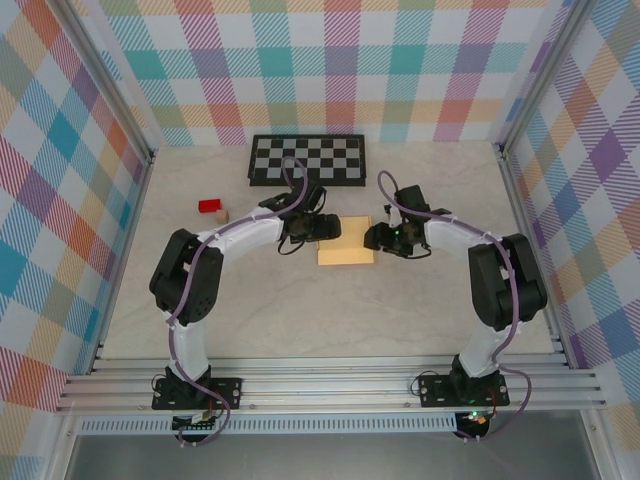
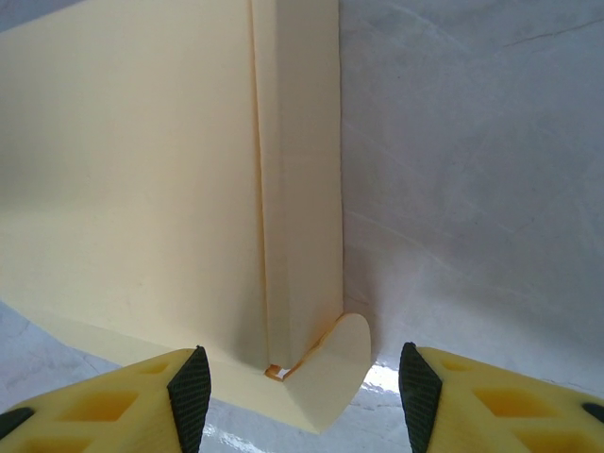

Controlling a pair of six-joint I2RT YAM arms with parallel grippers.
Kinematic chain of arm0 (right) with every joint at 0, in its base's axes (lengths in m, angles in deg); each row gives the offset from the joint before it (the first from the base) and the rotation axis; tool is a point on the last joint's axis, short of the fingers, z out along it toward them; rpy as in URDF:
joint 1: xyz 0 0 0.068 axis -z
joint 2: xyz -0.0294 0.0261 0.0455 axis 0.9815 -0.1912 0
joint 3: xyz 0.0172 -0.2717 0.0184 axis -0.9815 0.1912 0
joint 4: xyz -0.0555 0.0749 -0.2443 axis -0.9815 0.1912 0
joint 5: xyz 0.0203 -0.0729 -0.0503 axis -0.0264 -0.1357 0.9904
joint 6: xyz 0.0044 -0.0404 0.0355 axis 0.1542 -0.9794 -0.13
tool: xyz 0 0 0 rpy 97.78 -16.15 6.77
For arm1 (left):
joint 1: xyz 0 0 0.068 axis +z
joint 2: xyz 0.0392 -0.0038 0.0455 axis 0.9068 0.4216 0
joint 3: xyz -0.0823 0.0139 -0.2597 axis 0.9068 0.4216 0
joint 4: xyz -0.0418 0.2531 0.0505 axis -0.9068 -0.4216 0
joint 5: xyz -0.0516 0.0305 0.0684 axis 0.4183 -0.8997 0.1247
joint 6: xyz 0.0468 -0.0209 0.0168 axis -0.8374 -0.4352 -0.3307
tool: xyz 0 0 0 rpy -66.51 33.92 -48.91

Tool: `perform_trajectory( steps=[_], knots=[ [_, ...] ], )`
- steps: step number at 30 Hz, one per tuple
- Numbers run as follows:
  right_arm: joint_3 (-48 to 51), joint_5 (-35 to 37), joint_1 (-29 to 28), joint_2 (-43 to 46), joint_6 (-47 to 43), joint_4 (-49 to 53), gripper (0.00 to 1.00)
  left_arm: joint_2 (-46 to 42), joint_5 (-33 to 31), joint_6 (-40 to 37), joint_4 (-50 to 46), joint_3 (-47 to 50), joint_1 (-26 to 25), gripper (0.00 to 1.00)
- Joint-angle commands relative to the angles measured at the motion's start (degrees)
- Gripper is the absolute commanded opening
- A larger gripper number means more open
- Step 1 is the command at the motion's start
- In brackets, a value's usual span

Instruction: Fold the paper box

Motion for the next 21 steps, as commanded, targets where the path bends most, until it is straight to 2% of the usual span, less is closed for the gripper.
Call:
perform_trajectory(
  steps=[1, 7, 21],
  knots=[
    [-0.83, -2.26, 0.16, -0.84, -0.97, -2.01, 0.58, 1.21, 1.95, 0.28, 2.19, 1.42, 0.49, 0.8],
    [-0.86, -3.75, -0.1, -1.36, -0.61, -2.93, 0.58, 1.38, 4.73, 3.96, 5.59, 4.87, 0.23, 0.8],
    [-0.66, -5.8, -2.01, -2.41, 2.24, -3.34, 0.57, 3.41, 2.67, 5.89, 3.34, 4.73, -0.52, 0.77]
  ],
)
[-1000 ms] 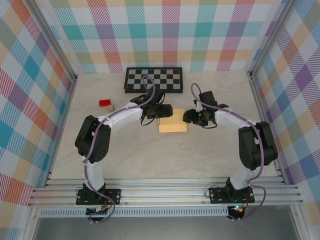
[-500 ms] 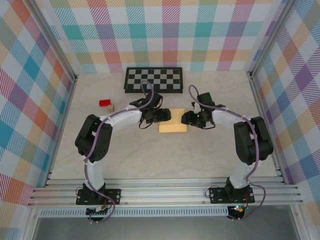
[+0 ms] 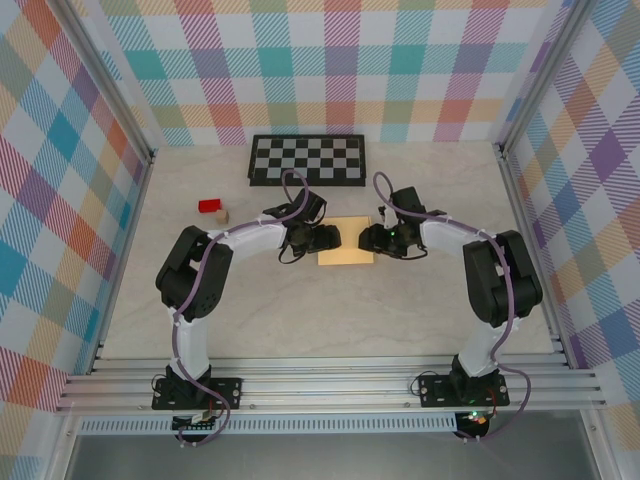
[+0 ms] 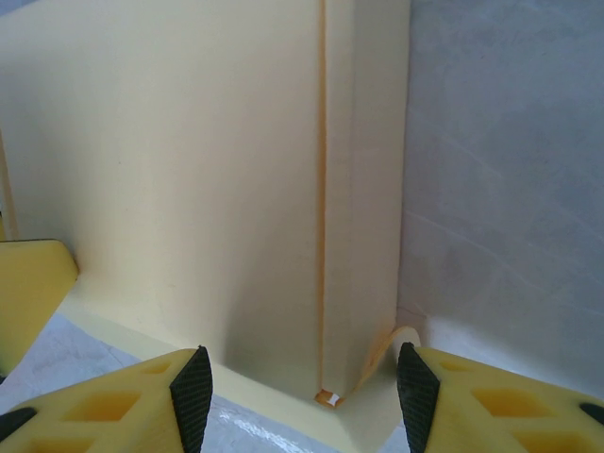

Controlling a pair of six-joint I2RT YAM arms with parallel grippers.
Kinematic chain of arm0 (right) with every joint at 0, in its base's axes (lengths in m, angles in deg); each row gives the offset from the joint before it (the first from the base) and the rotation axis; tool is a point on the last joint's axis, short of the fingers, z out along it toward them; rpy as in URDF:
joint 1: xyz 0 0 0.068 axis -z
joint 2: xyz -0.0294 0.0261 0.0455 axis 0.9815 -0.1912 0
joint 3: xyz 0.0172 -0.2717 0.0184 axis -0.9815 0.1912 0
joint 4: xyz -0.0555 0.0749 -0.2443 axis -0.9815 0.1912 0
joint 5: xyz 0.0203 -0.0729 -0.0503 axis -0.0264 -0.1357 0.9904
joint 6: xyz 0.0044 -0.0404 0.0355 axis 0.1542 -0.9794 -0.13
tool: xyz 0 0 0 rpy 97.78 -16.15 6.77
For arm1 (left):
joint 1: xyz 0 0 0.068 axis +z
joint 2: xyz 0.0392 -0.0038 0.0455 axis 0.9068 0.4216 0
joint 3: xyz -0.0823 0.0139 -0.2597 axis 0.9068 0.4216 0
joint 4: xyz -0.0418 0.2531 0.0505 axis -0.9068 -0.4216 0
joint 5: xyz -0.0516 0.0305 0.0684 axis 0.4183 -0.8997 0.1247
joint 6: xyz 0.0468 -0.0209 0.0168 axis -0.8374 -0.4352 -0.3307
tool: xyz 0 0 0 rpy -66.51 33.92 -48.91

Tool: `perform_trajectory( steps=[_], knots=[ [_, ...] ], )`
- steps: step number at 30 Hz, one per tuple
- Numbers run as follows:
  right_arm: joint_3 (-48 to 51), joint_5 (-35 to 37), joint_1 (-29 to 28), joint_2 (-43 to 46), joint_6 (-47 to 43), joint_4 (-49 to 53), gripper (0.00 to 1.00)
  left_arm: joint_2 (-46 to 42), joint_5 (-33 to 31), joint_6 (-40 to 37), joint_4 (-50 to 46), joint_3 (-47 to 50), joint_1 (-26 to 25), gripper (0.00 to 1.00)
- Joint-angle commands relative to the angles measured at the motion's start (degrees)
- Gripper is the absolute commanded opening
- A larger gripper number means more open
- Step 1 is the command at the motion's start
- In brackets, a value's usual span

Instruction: Fold the paper box

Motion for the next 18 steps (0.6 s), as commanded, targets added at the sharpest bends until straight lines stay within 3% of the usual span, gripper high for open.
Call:
perform_trajectory(
  steps=[1, 18],
  knots=[
    [-0.57, -2.68, -0.79, -0.61, 1.92, -1.38, 0.57, 0.82, -0.7, 1.41, -0.55, 0.5, -0.5, 0.77],
    [-3.18, -6.17, -1.41, -1.2, 7.33, 4.11, 0.57, 0.74, -2.09, 7.37, 2.32, 3.31, -2.7, 0.7]
  ],
)
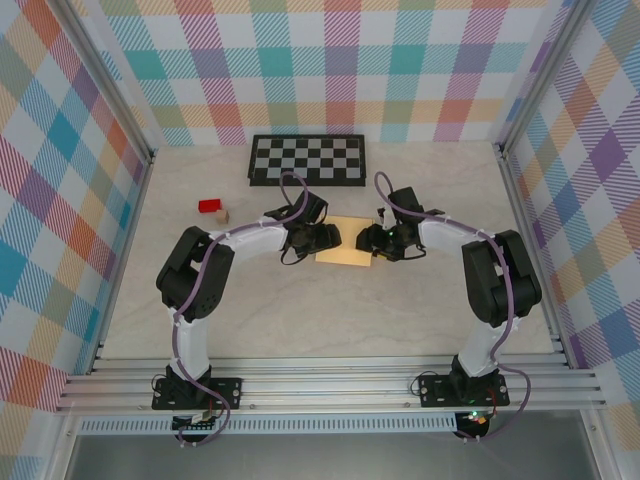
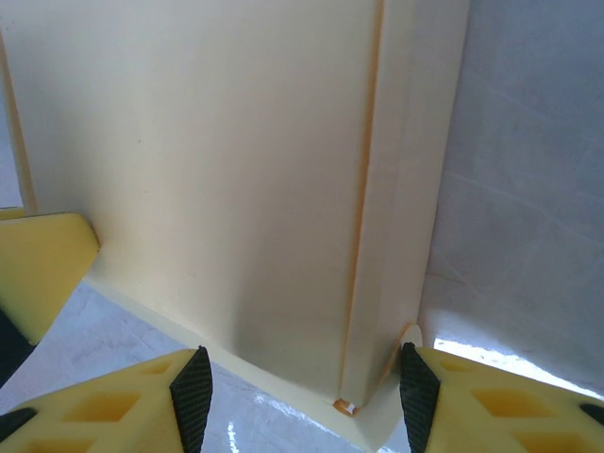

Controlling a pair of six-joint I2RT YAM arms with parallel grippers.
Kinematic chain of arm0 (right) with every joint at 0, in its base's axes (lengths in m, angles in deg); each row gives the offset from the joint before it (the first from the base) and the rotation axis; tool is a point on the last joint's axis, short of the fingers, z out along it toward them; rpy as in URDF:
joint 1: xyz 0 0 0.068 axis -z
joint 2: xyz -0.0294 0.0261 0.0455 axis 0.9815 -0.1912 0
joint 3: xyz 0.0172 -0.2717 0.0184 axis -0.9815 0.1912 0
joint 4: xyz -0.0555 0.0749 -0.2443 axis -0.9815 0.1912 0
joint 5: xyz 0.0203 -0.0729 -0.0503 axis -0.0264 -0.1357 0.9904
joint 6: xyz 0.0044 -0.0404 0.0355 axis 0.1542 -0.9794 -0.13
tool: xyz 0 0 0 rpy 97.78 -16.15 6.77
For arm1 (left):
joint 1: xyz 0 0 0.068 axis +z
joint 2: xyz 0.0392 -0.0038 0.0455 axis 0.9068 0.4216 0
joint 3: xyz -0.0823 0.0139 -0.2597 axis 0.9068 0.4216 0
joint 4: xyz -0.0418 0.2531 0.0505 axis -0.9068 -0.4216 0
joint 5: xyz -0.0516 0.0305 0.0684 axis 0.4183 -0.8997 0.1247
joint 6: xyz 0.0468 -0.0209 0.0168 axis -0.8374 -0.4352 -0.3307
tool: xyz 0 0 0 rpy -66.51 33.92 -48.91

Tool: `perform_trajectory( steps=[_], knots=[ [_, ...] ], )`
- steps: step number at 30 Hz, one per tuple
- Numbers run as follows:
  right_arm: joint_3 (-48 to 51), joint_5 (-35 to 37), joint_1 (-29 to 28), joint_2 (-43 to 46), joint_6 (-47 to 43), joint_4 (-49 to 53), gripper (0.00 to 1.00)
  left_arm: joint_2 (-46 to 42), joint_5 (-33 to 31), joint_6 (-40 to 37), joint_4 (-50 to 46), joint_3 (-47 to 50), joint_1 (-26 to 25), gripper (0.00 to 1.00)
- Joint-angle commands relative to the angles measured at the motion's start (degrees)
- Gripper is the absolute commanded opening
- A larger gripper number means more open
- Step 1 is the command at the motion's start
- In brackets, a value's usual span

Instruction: Fold the paper box

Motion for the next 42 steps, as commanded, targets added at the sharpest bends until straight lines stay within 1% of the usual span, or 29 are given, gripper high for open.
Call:
perform_trajectory(
  steps=[1, 10, 13, 20, 26, 42],
  knots=[
    [-2.36, -4.42, -0.82, -1.09, 2.52, 1.92, 0.57, 0.72, -1.06, 2.51, -0.46, 2.19, -1.61, 0.7],
    [-2.82, -4.75, -1.04, -0.49, 5.83, 2.78, 0.58, -0.54, -2.9, 6.02, -0.21, 4.27, -2.77, 0.7],
    [-2.3, -6.21, -1.04, -0.29, 8.33, 1.38, 0.58, -1.14, -3.08, 7.39, 2.08, 5.63, -2.77, 0.69],
    [-1.13, -8.62, -1.04, 0.35, 14.25, -2.37, 0.58, -1.46, -2.86, 8.74, 2.96, 6.86, -2.92, 0.65],
    [-1.4, -8.12, -0.96, 0.59, 15.49, -2.35, 0.58, -1.37, -2.82, 8.74, 2.92, 6.79, -3.03, 0.65],
    [-0.02, -11.26, -1.04, -0.42, 19.64, -6.05, 0.58, -1.46, -3.48, 10.11, 3.92, 7.58, -3.21, 0.64]
  ],
)
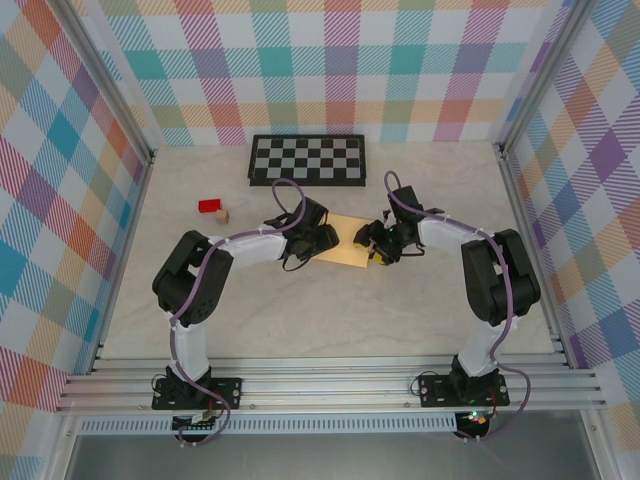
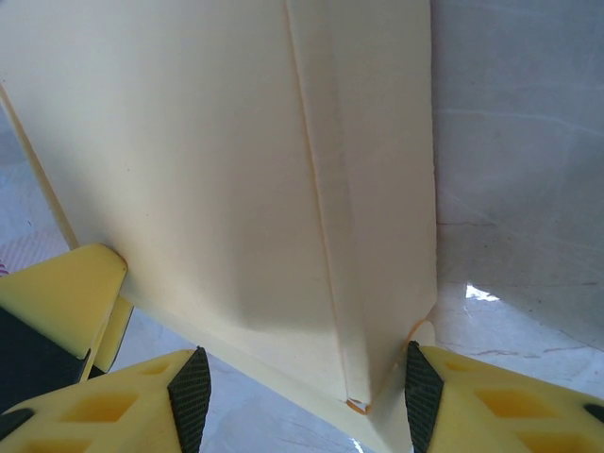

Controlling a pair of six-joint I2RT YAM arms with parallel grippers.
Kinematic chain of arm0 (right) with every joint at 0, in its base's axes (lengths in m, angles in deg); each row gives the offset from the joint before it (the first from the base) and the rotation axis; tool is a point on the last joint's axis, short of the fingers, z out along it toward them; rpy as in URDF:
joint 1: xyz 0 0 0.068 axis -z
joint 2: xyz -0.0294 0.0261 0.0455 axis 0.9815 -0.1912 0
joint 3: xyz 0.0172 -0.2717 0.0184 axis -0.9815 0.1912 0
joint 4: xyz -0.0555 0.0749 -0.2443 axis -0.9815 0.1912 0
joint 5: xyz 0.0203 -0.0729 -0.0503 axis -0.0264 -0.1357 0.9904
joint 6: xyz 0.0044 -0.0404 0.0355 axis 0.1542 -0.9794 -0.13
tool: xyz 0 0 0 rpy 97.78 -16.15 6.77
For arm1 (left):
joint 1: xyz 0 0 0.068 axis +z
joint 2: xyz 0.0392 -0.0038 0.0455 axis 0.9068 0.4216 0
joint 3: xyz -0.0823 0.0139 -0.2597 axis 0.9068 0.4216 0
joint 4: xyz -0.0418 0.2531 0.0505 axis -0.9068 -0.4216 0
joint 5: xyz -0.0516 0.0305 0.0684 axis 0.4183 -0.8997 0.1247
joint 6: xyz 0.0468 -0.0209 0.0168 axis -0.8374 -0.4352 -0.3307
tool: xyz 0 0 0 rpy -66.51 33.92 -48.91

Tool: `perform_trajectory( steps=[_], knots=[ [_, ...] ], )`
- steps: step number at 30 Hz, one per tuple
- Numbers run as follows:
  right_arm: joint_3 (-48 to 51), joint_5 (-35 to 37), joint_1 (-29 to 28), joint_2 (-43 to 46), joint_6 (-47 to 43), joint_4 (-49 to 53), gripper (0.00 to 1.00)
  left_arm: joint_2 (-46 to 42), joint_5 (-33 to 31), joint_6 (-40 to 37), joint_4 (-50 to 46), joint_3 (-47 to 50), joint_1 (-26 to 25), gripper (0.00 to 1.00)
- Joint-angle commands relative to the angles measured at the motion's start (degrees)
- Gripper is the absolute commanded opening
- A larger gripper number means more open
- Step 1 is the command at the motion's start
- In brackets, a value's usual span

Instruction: Fold the paper box

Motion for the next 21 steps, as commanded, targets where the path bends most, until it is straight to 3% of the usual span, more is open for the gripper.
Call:
perform_trajectory(
  steps=[1, 11, 21],
  knots=[
    [0.64, -7.95, -1.06, 0.05, 2.55, -5.89, 0.58, 0.72, 1.44, 1.69, -2.59, 2.4, -1.81, 0.63],
    [0.57, -9.37, -1.15, 0.19, 4.25, -7.11, 0.59, 0.99, 1.0, 2.39, -2.59, 2.23, -2.51, 0.63],
    [-3.86, 4.92, -1.15, 2.79, -7.64, 8.08, 0.6, 0.9, -0.49, 0.98, -4.52, 1.45, -2.33, 0.63]
  ],
)
